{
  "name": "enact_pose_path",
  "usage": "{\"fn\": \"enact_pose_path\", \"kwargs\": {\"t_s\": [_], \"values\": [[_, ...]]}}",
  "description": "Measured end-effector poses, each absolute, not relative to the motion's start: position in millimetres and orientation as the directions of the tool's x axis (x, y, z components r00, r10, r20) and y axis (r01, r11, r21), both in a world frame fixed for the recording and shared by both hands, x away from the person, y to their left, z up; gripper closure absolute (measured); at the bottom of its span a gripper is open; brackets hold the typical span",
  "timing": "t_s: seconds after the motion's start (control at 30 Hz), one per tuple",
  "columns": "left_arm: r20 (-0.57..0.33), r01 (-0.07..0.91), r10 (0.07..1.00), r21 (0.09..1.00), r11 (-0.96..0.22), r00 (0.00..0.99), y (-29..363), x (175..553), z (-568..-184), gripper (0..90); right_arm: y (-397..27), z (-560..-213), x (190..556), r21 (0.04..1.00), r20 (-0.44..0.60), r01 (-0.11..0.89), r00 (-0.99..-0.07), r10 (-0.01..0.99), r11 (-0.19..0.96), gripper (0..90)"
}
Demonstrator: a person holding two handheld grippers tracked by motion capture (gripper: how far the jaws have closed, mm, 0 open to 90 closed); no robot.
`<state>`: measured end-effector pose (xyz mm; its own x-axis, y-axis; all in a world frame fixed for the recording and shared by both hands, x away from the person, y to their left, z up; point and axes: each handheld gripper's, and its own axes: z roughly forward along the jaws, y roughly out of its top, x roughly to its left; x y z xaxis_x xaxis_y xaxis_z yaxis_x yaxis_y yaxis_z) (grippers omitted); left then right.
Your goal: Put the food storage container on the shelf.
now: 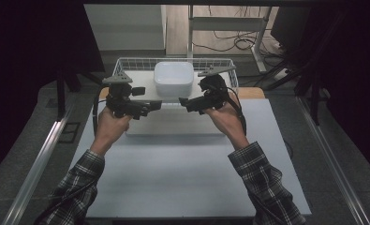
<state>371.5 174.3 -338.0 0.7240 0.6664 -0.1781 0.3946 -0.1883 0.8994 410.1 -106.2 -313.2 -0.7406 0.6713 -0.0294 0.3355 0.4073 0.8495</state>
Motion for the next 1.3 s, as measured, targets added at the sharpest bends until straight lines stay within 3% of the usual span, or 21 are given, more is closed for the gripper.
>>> {"fn": "enact_pose_path", "kwargs": {"t_s": [0.57, 1.3], "values": [[-0.143, 0.388, 0.660, 0.890, -0.240, 0.737, 164, 349, -370, 6.5, -116, -337, 382, 0.853, -0.040, 0.303, -0.774, 0.632, 0.425, 0.0], [-0.162, 0.409, 0.645, 0.877, -0.253, 0.746, 155, 324, -419, 6.5, -125, -382, 354, 0.849, -0.052, 0.290, -0.787, 0.615, 0.442, 0.0]]}}
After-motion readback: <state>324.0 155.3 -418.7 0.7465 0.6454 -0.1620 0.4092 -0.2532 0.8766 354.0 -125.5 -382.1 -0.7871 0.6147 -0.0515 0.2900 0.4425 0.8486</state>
